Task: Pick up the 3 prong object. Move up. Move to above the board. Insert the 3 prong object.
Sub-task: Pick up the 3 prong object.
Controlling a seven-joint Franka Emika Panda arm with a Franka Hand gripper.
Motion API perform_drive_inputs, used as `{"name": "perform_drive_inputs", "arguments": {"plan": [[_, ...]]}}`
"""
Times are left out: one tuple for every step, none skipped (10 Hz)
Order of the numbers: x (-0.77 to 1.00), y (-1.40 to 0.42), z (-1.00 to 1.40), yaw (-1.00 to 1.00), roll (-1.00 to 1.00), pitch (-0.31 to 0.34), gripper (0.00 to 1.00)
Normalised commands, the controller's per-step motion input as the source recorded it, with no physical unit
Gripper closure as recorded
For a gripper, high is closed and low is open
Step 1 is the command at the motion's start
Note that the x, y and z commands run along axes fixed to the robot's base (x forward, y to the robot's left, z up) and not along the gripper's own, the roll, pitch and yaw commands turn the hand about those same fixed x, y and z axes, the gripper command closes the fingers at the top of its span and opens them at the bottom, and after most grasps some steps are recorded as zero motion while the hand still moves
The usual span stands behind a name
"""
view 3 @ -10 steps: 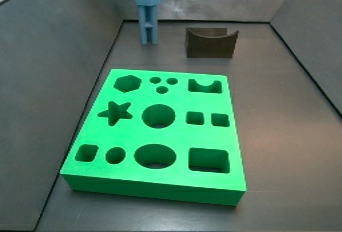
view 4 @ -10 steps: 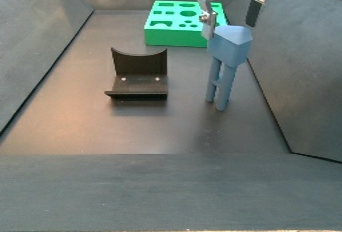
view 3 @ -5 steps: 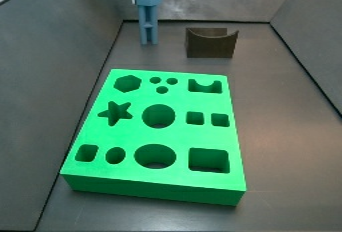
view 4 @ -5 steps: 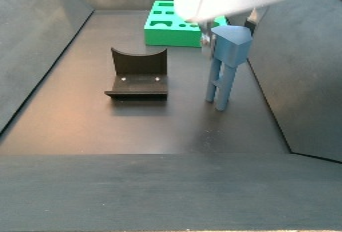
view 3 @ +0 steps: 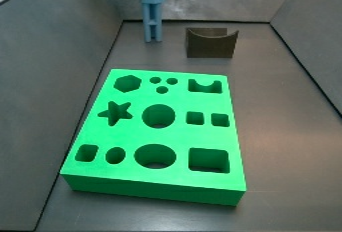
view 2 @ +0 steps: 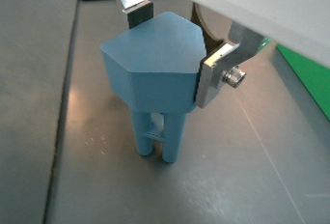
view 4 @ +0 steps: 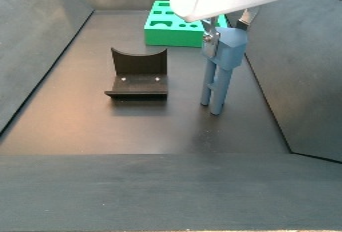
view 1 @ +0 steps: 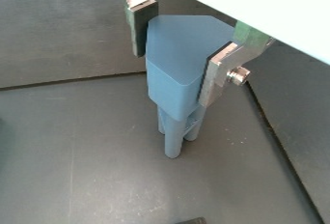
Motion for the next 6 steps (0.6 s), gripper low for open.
{"name": "perform_drive_inputs", "arguments": {"plan": [[0.00,0.00,0.00,0.00,0.00,0.000,1.00],[0.00,0.00,0.00,0.00,0.00,0.000,1.00],[0.00,0.00,0.00,0.00,0.00,0.000,1.00],[0.00,0.00,0.00,0.00,0.00,0.000,1.00],[0.00,0.00,0.00,0.00,0.00,0.000,1.00],[0.00,0.00,0.00,0.00,0.00,0.000,1.00]]}}
